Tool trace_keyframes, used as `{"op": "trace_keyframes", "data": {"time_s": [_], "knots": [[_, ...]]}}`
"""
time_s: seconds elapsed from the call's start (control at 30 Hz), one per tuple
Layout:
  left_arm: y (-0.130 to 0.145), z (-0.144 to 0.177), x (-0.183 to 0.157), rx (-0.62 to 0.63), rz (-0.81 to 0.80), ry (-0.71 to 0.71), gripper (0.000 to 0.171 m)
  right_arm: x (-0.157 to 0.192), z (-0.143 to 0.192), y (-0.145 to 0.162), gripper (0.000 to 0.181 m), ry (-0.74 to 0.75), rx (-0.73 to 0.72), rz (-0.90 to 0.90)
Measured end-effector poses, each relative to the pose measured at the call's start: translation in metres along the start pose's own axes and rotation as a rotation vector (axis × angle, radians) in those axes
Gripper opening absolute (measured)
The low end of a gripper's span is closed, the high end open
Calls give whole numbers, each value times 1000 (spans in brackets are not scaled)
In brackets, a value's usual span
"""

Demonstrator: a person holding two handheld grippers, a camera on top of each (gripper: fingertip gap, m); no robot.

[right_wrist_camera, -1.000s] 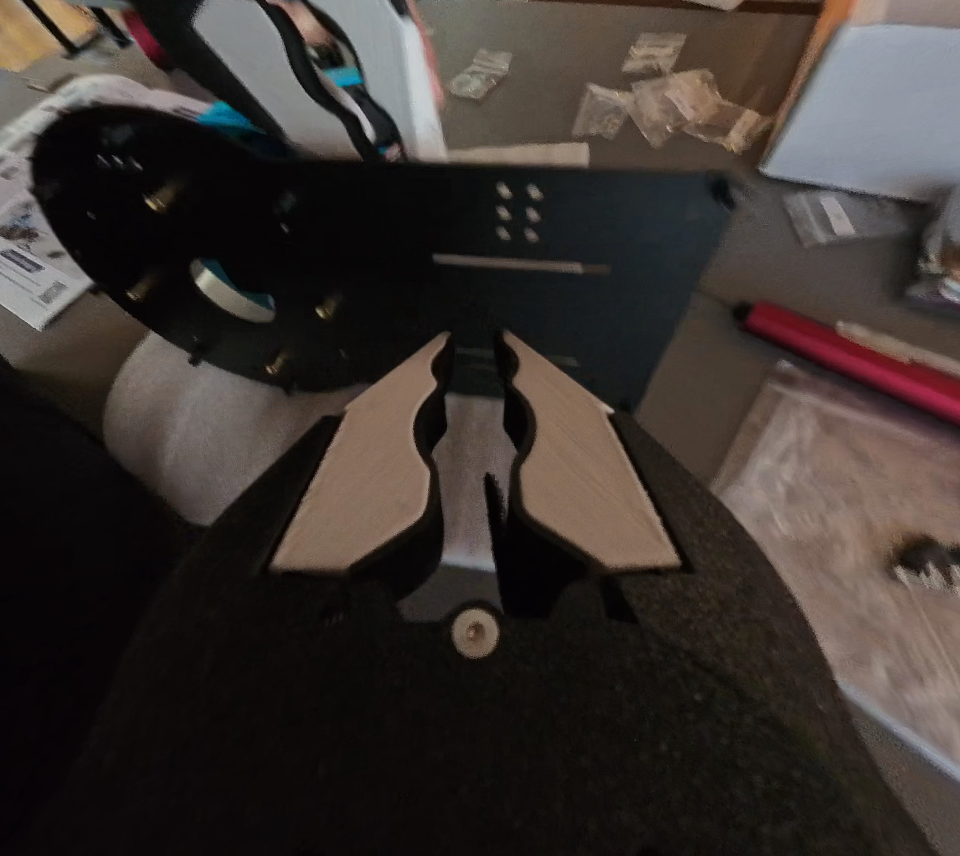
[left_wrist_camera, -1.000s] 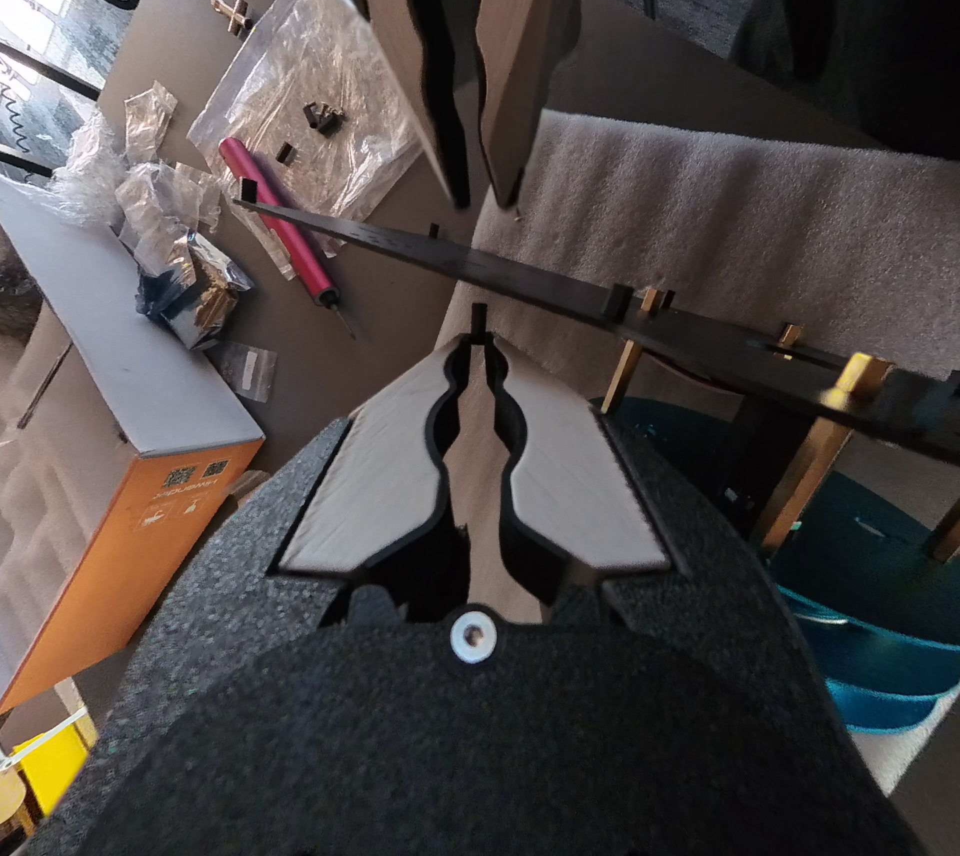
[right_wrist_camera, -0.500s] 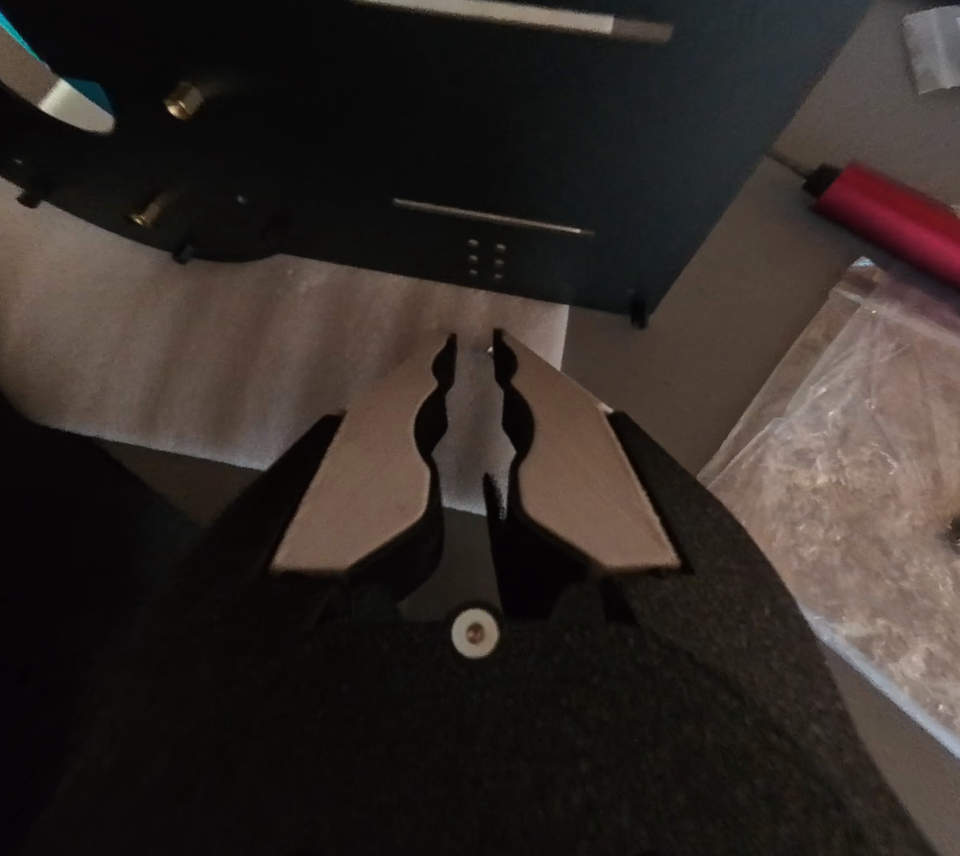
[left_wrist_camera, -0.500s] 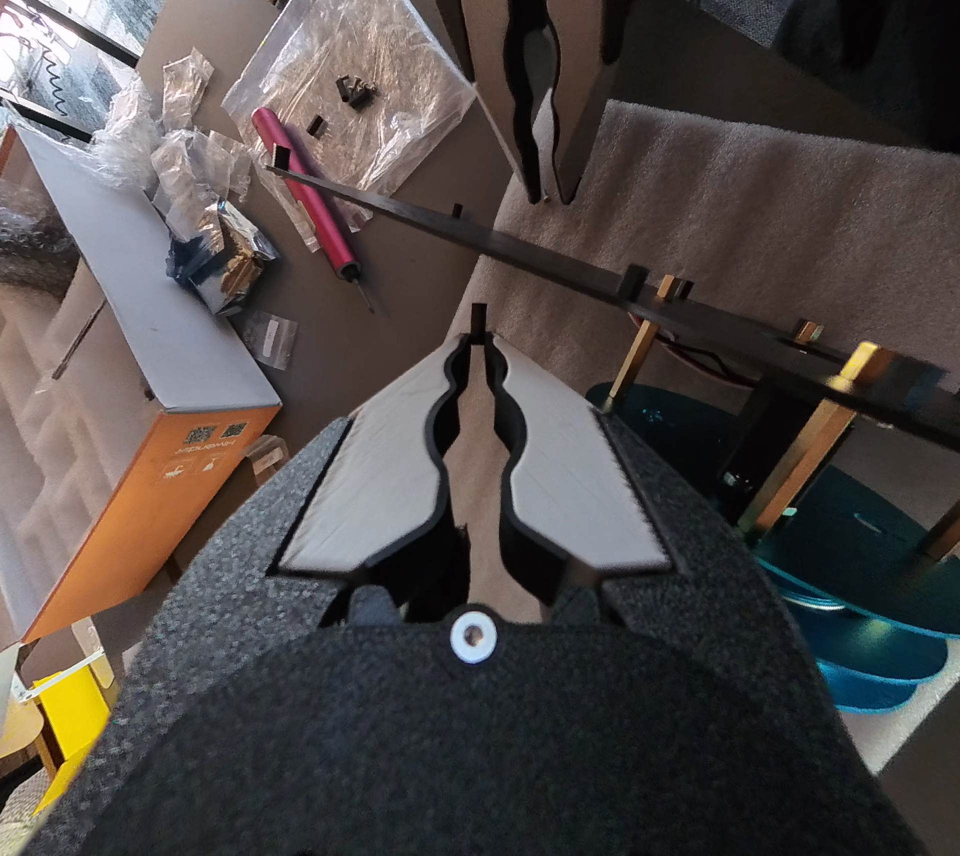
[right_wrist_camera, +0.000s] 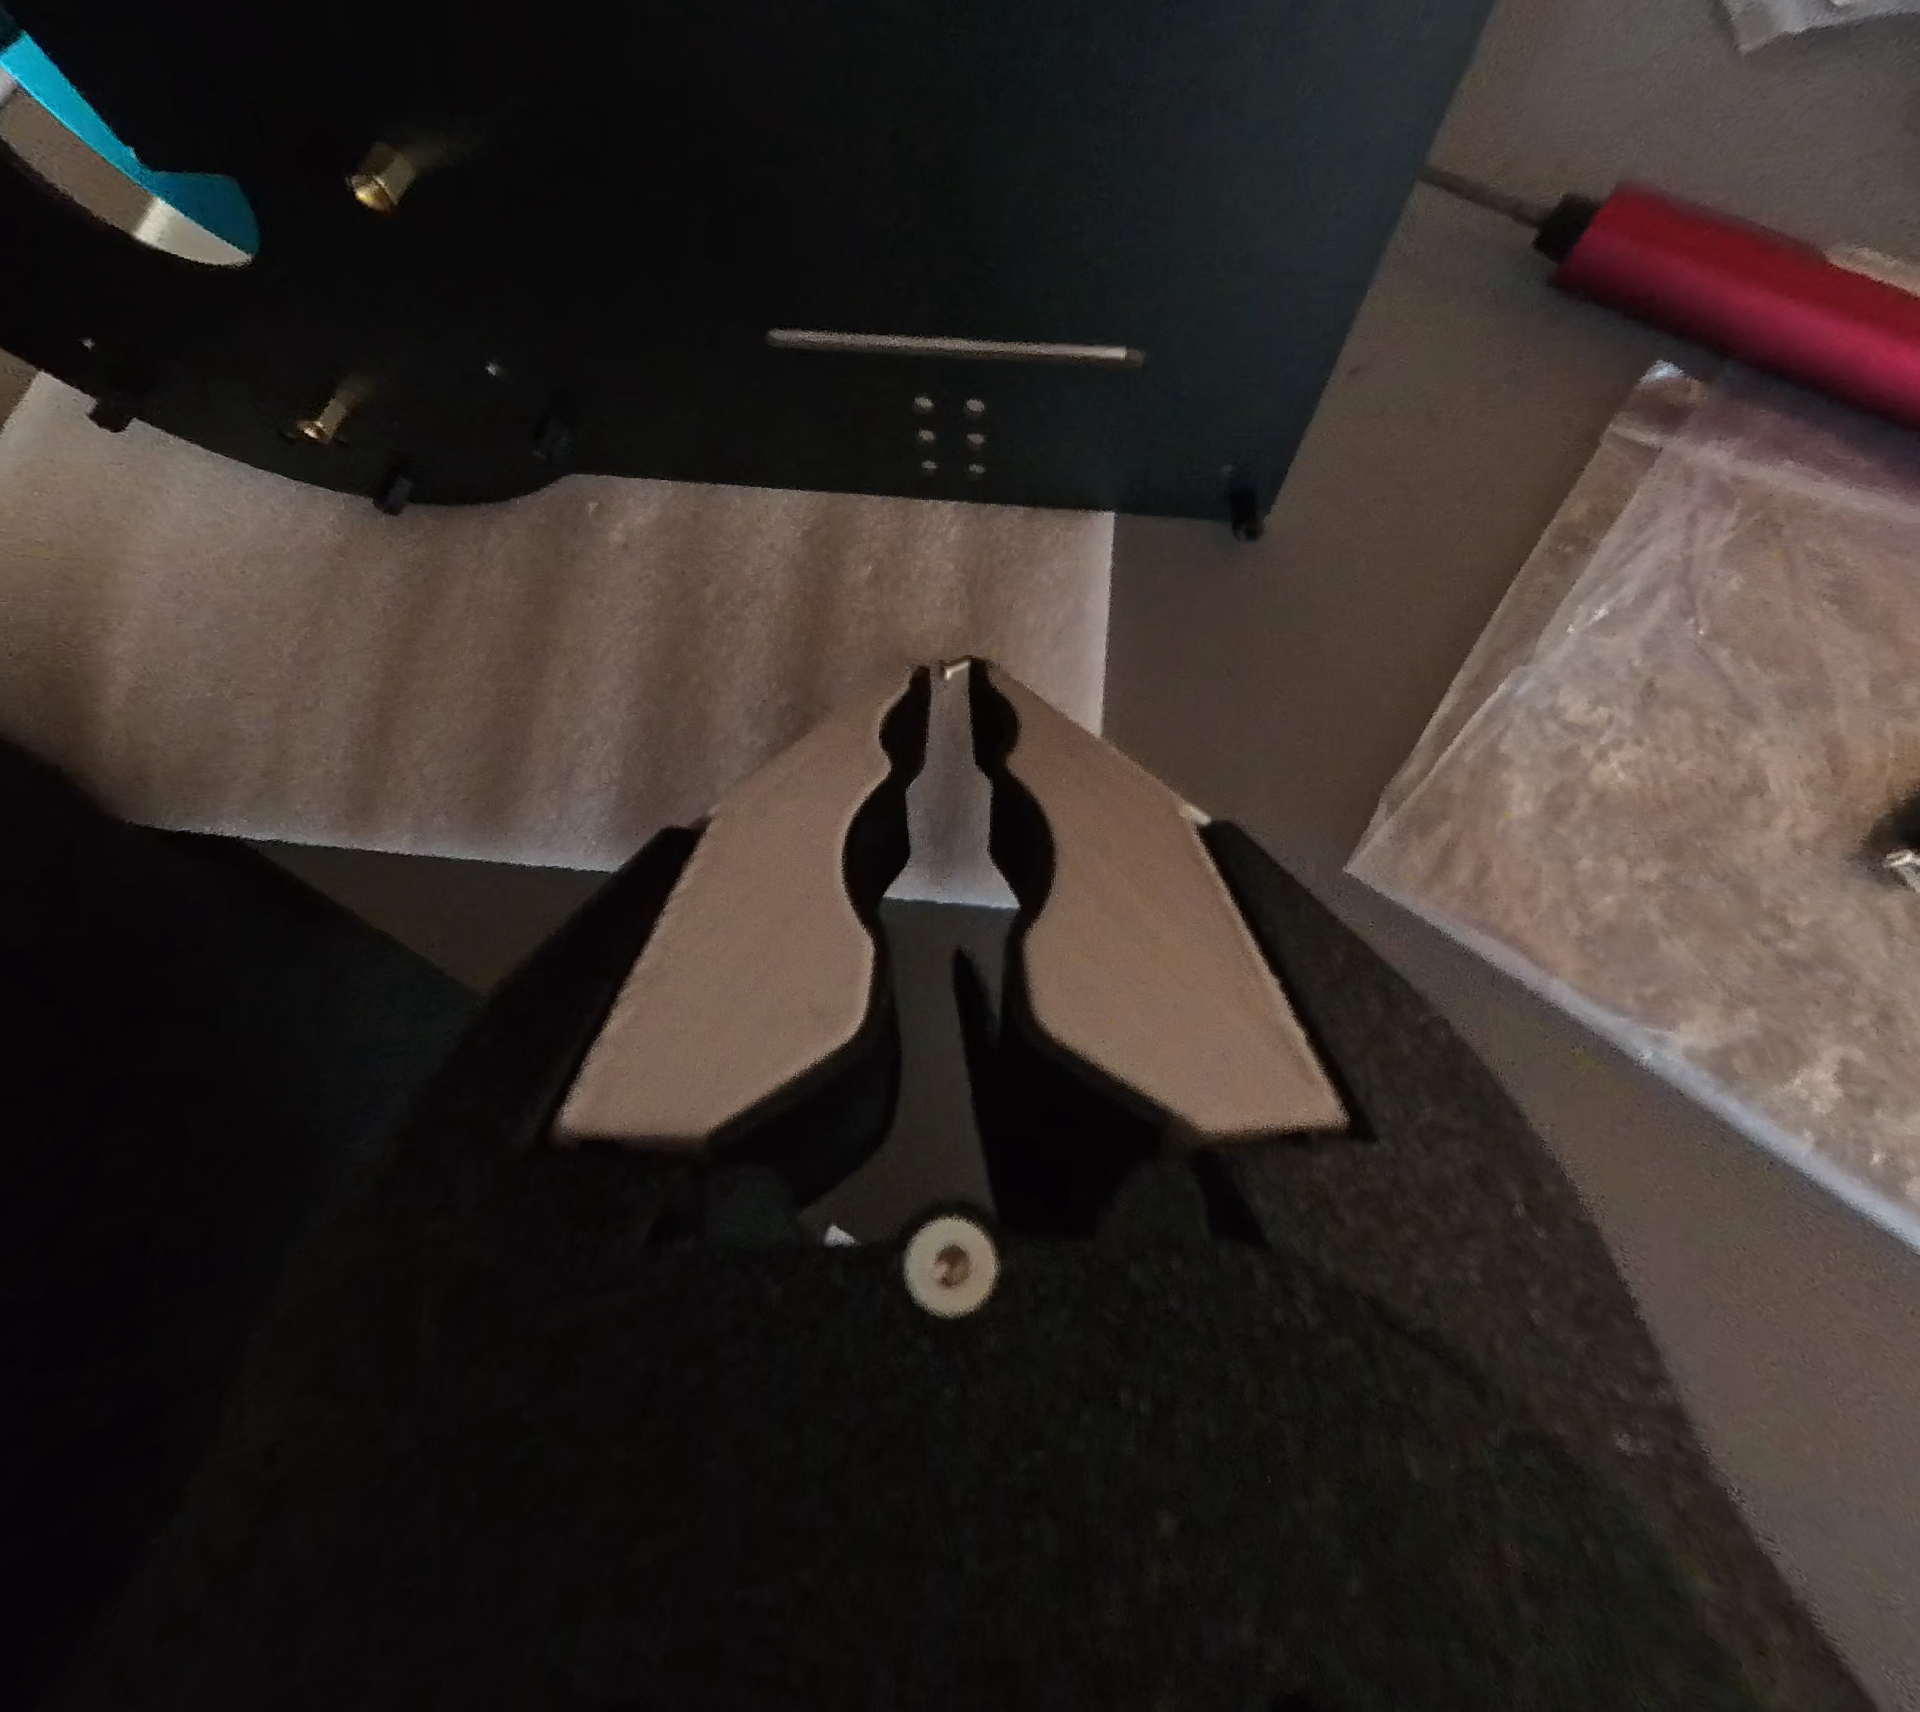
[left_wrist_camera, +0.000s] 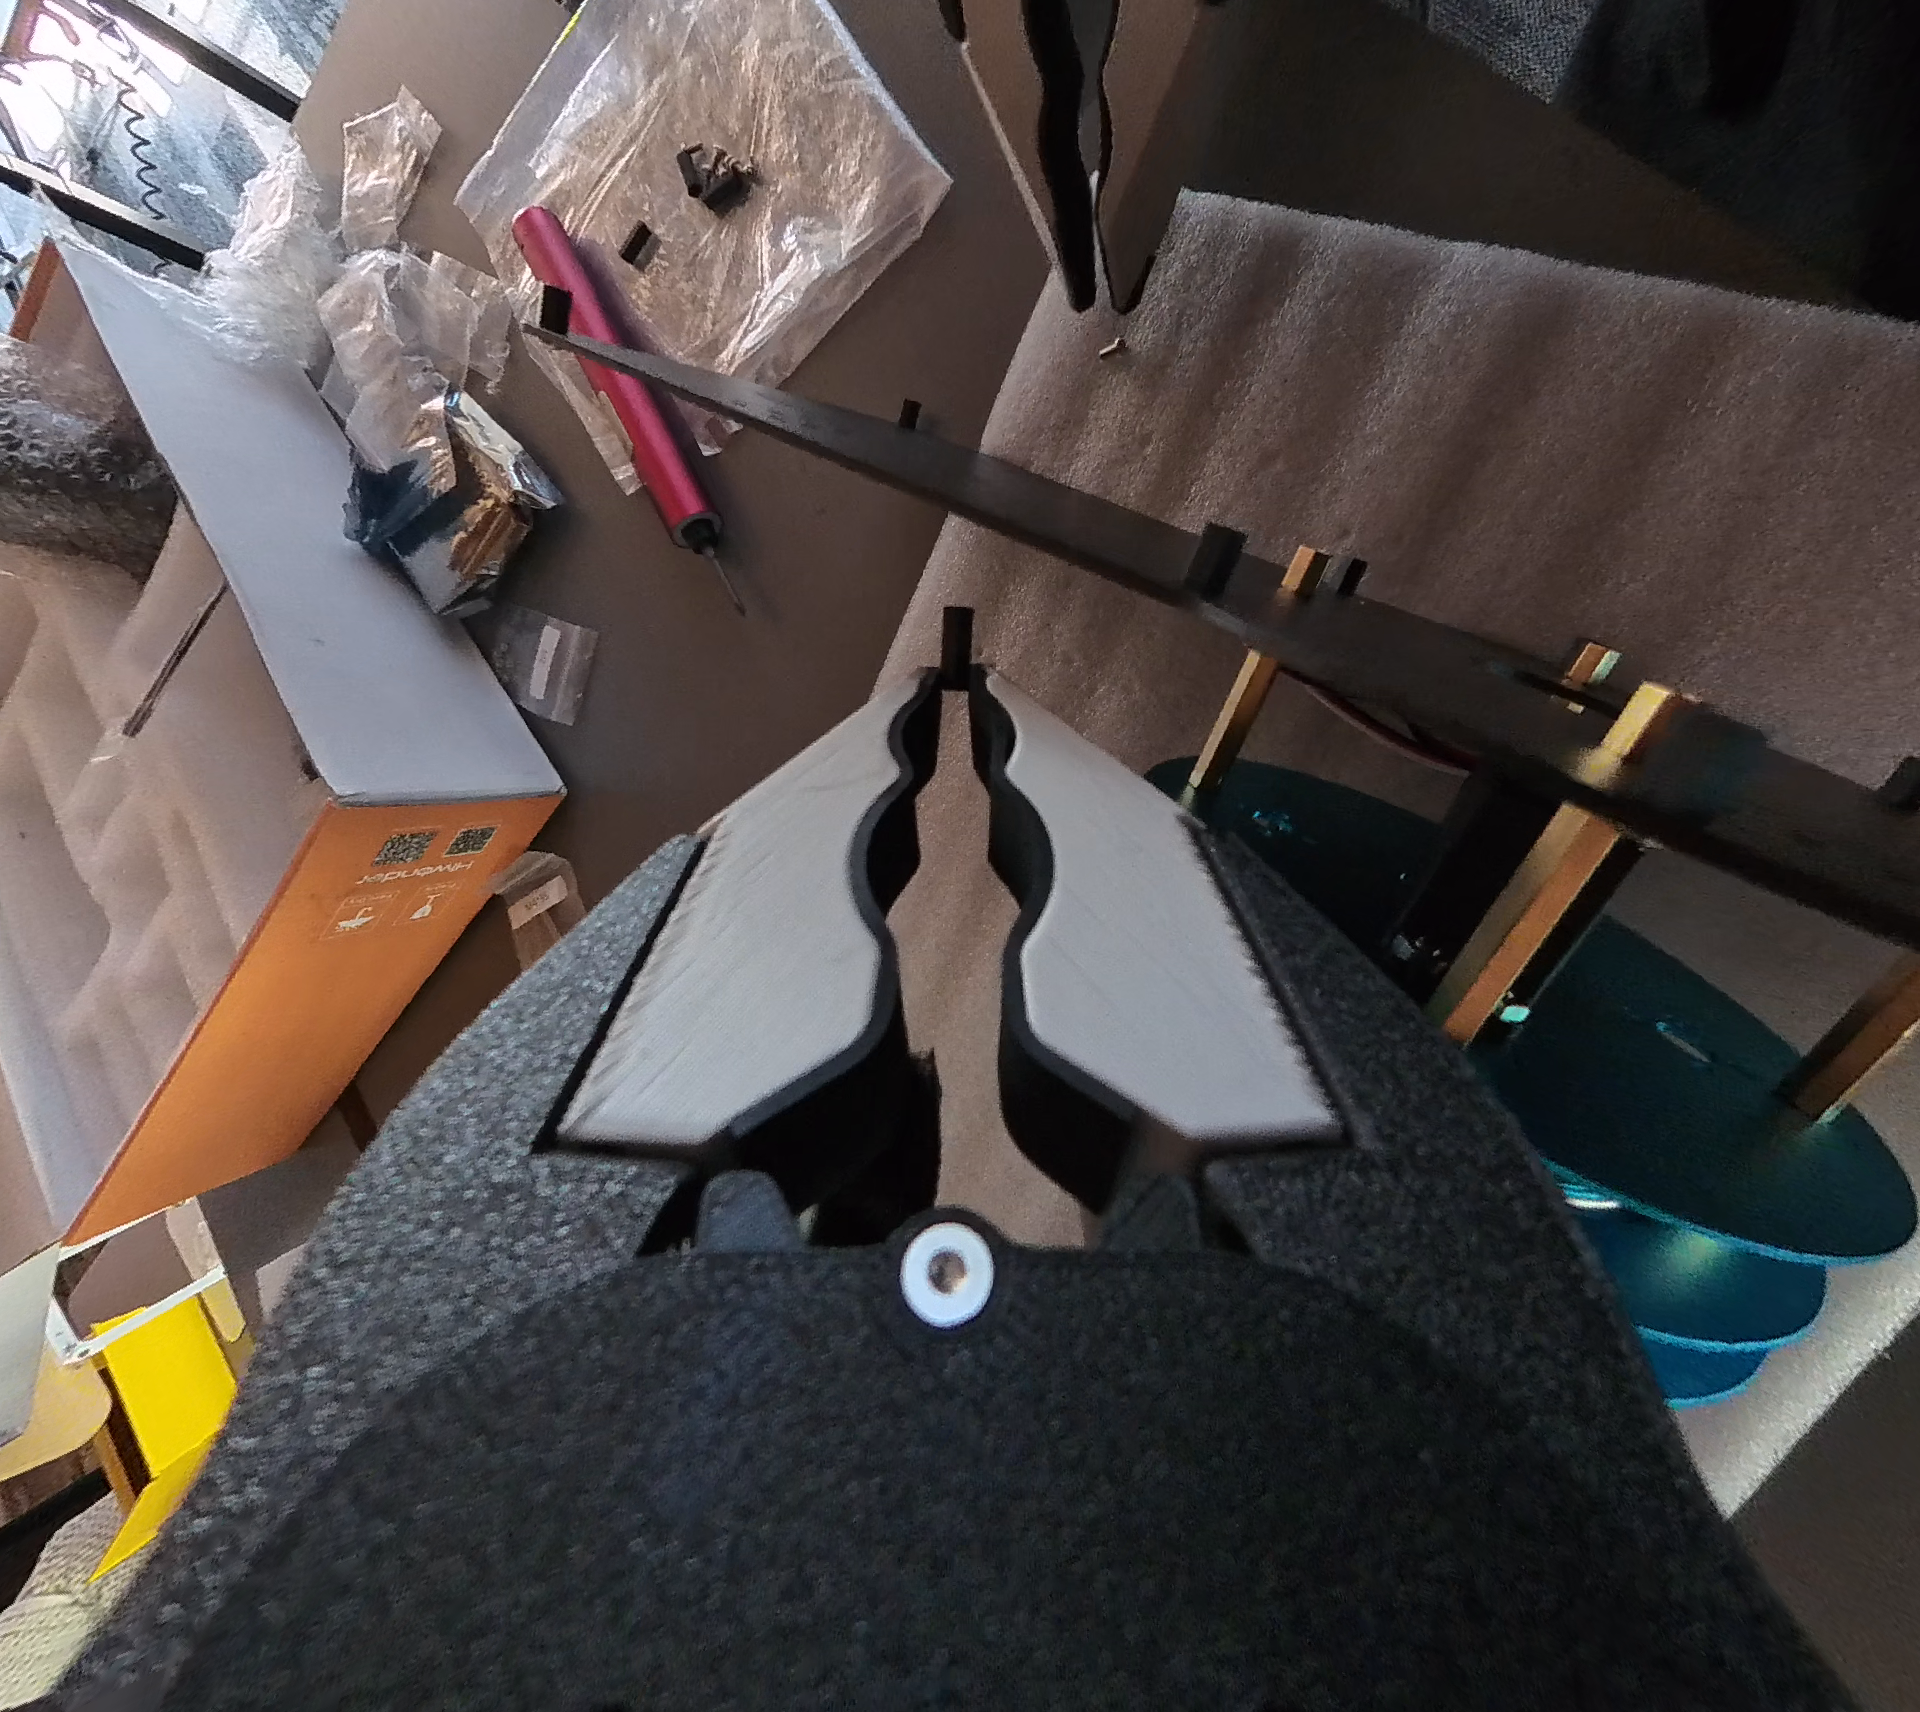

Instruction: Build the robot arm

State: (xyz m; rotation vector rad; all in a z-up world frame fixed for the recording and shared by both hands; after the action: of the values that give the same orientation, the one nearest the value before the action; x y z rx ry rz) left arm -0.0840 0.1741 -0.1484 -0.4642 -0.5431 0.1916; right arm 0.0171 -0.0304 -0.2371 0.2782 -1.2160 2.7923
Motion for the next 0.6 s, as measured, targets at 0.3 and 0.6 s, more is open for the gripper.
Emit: {"op": "trace_keyframes", "data": {"time_s": [0.3,0.6], "knots": [[-3,0,0,1,-15,2,4,8,-11,6,9,75,-12,-103],[-1,2,1,4,-16,3,4,13,-11,8,1,160,-31,-87]]}}
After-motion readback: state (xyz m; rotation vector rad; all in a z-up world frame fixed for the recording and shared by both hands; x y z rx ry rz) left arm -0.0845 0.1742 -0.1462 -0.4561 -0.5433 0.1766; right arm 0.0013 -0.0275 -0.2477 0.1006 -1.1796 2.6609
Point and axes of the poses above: each gripper's, where its closed fingertips meet, z back along the fingers, y out of its underside, x = y × z across the jaws, the point moved 10 cm from there along z, back along the fingers, and after that the axes turned 4 degrees about -z, right-handed, at the moved point
